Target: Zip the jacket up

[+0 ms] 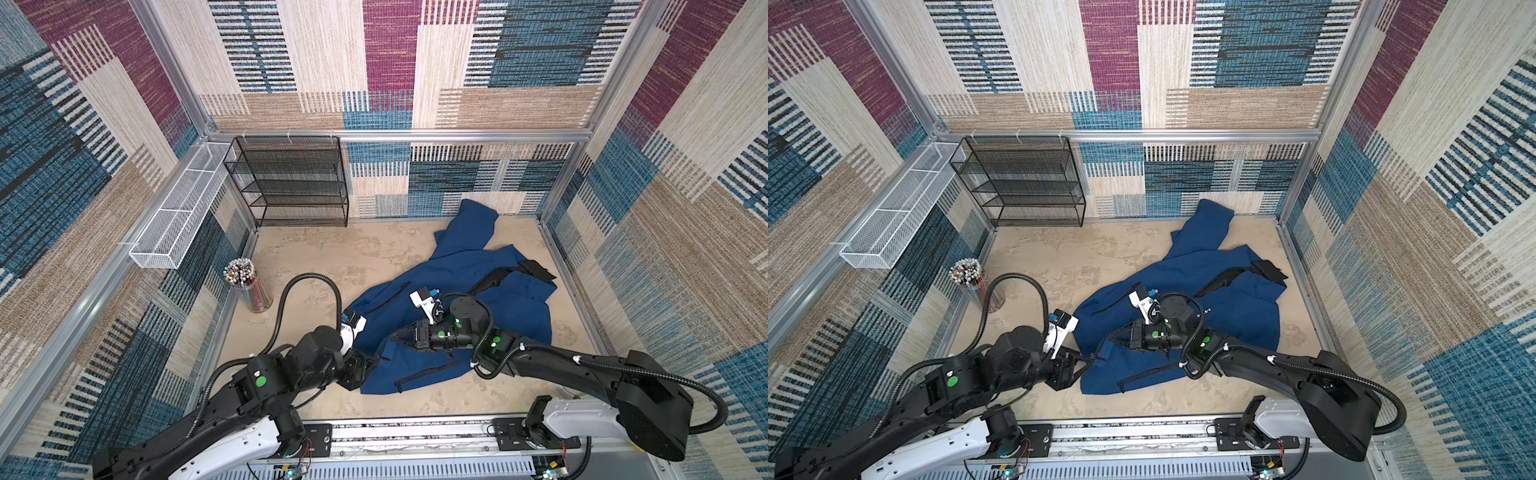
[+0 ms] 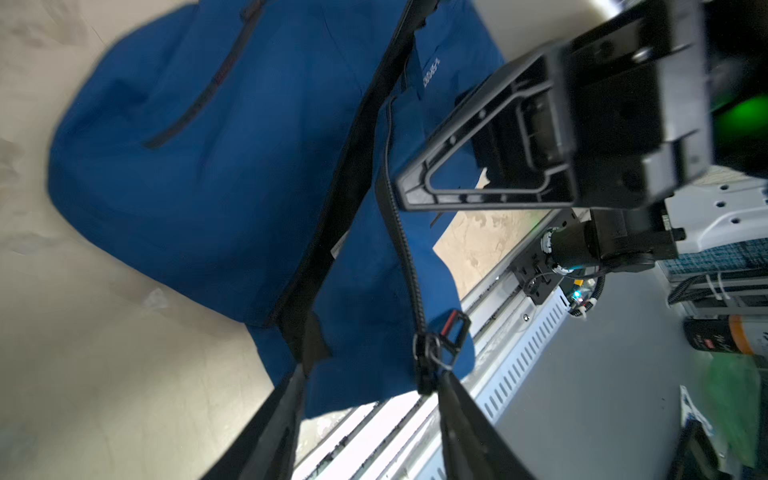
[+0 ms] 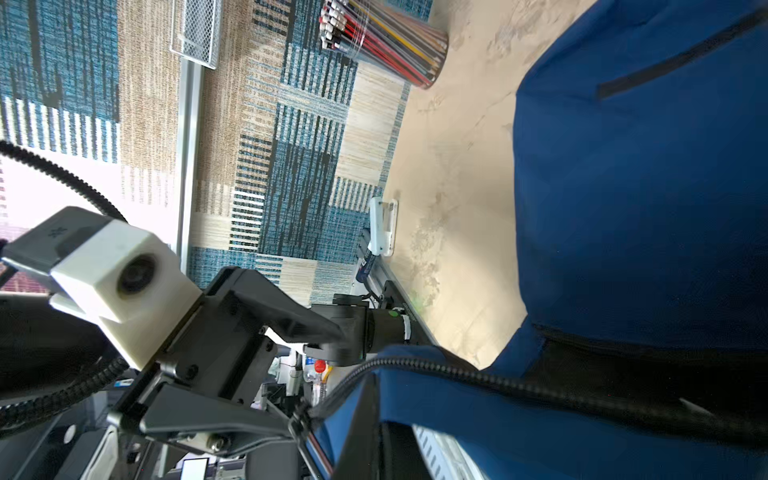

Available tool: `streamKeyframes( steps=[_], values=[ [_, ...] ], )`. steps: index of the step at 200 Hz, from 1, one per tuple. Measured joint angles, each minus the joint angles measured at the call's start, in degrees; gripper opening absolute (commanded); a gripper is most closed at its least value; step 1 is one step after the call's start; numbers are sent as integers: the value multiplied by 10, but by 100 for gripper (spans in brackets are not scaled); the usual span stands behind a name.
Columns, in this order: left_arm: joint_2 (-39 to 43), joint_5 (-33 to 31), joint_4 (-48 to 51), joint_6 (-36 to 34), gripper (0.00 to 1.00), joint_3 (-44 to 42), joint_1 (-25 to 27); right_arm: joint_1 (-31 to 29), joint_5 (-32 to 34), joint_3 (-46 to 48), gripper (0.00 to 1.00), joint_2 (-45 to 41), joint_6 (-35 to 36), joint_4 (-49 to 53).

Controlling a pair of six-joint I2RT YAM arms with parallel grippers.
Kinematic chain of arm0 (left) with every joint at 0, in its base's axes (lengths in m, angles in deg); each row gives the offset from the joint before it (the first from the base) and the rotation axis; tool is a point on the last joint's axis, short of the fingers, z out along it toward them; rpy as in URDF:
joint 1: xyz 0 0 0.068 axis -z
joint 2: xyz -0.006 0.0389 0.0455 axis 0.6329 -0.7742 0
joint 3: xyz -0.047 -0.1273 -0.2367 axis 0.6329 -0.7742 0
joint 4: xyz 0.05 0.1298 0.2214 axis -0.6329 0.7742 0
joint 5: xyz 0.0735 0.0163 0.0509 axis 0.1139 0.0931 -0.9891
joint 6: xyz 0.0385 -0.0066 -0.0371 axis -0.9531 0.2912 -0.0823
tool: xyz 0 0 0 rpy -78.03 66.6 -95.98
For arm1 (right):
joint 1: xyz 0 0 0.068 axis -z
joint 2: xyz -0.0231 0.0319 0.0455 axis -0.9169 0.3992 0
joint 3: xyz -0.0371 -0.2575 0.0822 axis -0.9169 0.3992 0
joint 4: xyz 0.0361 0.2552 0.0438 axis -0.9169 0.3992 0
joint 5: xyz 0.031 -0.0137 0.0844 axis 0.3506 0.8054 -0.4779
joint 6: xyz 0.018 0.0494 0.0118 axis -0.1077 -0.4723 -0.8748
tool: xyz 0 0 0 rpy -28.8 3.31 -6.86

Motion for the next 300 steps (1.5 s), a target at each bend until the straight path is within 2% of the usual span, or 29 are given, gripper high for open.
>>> streamKeyframes(
  steps=[27, 66, 97, 168, 237, 300],
  values=[
    [-75, 80, -3, -8, 50, 45, -51, -1, 10, 0, 0, -10, 24, 52],
    [-102, 193, -13, -35, 50, 84, -134, -1, 26, 5, 0, -37, 43, 87],
    [-161, 251, -10, -49, 44, 100, -145, -1, 34, 9, 0, -52, 50, 85],
    [-231, 270, 32, -91, 40, 165, -146, -2, 28, 2, 0, -35, 51, 61],
    [-269, 244, 84, -124, 31, 185, -146, -2, 9, -1, 0, -25, 38, 31],
    [-288, 237, 102, -141, 10, 200, -146, -2, 9, -1, 0, -30, 38, 31]
  ],
)
